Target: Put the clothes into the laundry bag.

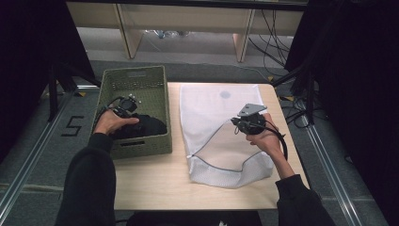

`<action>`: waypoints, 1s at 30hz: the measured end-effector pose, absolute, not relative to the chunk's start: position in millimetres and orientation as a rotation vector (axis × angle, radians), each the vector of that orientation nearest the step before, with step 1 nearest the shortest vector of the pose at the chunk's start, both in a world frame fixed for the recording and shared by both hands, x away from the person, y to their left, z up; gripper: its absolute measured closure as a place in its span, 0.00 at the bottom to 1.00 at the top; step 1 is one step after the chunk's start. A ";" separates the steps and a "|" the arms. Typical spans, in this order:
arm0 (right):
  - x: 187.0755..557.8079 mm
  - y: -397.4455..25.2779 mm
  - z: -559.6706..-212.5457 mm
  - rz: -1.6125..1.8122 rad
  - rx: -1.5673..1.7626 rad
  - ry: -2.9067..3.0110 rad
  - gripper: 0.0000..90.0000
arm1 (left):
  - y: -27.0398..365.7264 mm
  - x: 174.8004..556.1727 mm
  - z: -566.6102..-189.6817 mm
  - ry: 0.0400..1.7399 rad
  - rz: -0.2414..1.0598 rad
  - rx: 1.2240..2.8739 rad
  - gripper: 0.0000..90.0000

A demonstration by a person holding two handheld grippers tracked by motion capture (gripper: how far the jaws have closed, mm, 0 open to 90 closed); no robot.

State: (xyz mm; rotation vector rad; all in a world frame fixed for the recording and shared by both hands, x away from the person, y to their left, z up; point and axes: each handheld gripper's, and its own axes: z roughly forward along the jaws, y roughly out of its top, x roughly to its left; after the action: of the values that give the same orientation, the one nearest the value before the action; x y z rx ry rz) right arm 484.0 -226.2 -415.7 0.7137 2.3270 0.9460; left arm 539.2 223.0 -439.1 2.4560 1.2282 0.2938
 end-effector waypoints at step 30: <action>481.3 -226.6 -418.3 0.942 0.731 2.338 1.00 | 220.8 550.3 -476.1 1.411 0.291 2.484 0.45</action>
State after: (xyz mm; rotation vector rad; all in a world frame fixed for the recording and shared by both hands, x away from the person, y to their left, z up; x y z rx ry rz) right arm 481.3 -226.6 -418.3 0.7312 2.3379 0.9424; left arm 550.3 220.8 -476.1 2.4843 1.4110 0.2907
